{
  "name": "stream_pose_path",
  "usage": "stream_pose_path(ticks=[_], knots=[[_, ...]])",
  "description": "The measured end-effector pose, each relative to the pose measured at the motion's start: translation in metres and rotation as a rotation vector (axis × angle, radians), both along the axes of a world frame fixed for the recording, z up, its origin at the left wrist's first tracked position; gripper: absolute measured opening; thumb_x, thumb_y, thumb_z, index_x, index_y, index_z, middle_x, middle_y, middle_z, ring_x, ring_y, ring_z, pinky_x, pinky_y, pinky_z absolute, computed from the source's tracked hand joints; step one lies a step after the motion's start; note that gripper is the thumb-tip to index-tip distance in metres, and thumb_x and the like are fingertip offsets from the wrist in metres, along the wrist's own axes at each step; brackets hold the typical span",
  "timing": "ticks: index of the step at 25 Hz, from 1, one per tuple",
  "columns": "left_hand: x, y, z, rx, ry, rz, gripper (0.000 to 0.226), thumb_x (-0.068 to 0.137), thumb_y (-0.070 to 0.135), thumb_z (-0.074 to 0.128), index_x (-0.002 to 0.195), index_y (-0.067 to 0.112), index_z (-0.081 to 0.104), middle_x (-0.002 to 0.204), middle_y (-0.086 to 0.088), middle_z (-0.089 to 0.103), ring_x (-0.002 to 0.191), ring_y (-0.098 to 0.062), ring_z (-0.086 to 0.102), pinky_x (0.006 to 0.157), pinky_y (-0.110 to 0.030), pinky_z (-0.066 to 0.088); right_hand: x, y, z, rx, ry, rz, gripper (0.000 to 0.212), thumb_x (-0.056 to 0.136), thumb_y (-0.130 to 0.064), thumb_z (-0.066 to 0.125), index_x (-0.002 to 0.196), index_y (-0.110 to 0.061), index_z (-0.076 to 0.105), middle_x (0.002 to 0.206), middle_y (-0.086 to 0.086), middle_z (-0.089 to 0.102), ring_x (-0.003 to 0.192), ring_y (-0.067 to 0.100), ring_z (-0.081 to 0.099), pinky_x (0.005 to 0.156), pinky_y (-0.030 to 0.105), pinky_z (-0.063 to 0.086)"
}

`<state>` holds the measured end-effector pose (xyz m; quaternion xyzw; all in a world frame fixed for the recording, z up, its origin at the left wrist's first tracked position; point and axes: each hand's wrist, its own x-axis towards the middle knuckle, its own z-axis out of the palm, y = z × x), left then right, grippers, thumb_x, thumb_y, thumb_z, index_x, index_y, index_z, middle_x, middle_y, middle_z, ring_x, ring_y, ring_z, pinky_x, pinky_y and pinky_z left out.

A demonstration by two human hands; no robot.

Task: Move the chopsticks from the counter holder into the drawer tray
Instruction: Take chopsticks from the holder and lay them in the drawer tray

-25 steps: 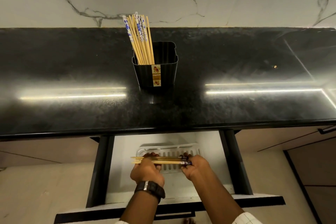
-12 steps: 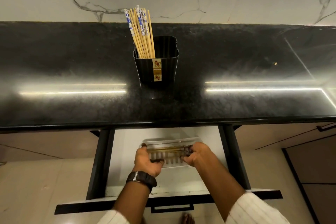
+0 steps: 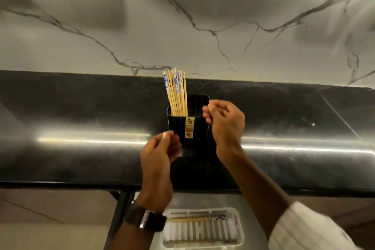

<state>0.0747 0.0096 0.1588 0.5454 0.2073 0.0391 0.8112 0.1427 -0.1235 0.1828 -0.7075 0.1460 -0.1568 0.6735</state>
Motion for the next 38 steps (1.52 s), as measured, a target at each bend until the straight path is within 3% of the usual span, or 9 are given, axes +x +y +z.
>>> stream_pose_path(ticks=[3,6,10,14,19,23,29,34,38], knots=[[0.038,-0.004,0.011,0.277,-0.127,-0.110,0.028,0.103,0.016,0.049,0.125,0.024,0.064,0.114,0.002,0.073,0.100,-0.010,0.072,0.085,-0.030,0.059,0.078,0.019,0.005,-0.286,0.038,0.085,0.041,0.091,-0.012,0.071,0.131,-0.015,0.063,0.119,-0.002,0.072,0.106,0.010,0.069,0.095,0.030,0.057],[0.060,-0.008,0.003,0.399,-0.161,-0.214,0.037,0.102,0.016,0.050,0.134,0.034,0.057,0.130,0.008,0.064,0.108,-0.005,0.066,0.090,-0.030,0.057,0.144,0.034,0.006,-0.447,0.188,0.287,0.061,0.091,-0.019,0.072,0.145,-0.009,0.045,0.136,0.007,0.061,0.114,0.020,0.063,0.090,0.030,0.052],[0.064,-0.004,-0.004,0.512,-0.152,-0.346,0.047,0.103,0.021,0.049,0.148,0.035,0.041,0.149,0.015,0.046,0.115,0.013,0.047,0.087,-0.007,0.041,0.187,0.037,0.005,-0.487,0.373,0.498,0.027,0.087,-0.014,0.075,0.111,-0.002,0.068,0.105,0.011,0.075,0.094,0.022,0.072,0.090,0.039,0.059],[0.062,0.004,-0.003,0.526,-0.133,-0.409,0.049,0.104,0.018,0.048,0.150,0.031,0.035,0.124,0.032,0.045,0.081,0.038,0.043,0.066,0.007,0.037,0.190,0.037,0.000,-0.681,0.260,0.491,0.012,0.092,-0.013,0.069,0.102,-0.006,0.069,0.088,0.002,0.071,0.079,0.015,0.070,0.068,0.023,0.054],[0.065,0.008,-0.003,0.511,-0.111,-0.408,0.056,0.103,0.020,0.050,0.155,0.029,0.031,0.119,0.036,0.039,0.090,0.036,0.040,0.075,0.007,0.036,0.190,0.034,0.004,-0.599,0.088,0.345,0.007,0.096,-0.009,0.064,0.097,-0.007,0.070,0.089,0.006,0.075,0.077,0.014,0.074,0.078,0.035,0.064],[0.060,0.012,-0.012,0.435,-0.113,-0.273,0.049,0.100,0.027,0.057,0.147,0.031,0.044,0.129,0.028,0.049,0.124,0.007,0.049,0.098,-0.011,0.038,0.170,0.017,0.039,-0.585,-0.151,0.079,0.012,0.095,-0.016,0.065,0.103,-0.008,0.070,0.094,0.002,0.075,0.077,0.008,0.073,0.076,0.026,0.063],[0.038,-0.001,0.006,0.536,-0.340,0.047,0.031,0.096,0.041,0.054,0.125,0.033,0.059,0.120,0.011,0.066,0.108,0.000,0.066,0.083,-0.019,0.056,0.043,-0.022,0.100,0.006,-0.215,0.130,0.012,0.094,-0.013,0.067,0.105,-0.015,0.069,0.094,0.007,0.080,0.085,0.017,0.079,0.076,0.030,0.062],[0.024,-0.018,0.041,0.257,-0.347,-0.679,0.026,0.102,0.028,0.048,0.121,0.015,0.059,0.089,-0.005,0.073,0.071,-0.021,0.069,0.063,-0.030,0.056,-0.016,-0.035,0.076,0.142,0.057,0.397,0.022,0.090,-0.009,0.070,0.109,0.001,0.069,0.094,0.017,0.080,0.087,0.033,0.079,0.079,0.046,0.063],[-0.007,-0.020,0.027,-0.001,-0.065,-0.781,0.031,0.102,0.026,0.050,0.114,0.001,0.063,0.070,-0.008,0.058,0.049,-0.015,0.048,0.046,-0.027,0.039,-0.036,-0.049,0.067,0.055,0.243,0.468,0.022,0.091,-0.016,0.071,0.099,0.005,0.072,0.088,0.020,0.080,0.079,0.034,0.079,0.068,0.041,0.064]])
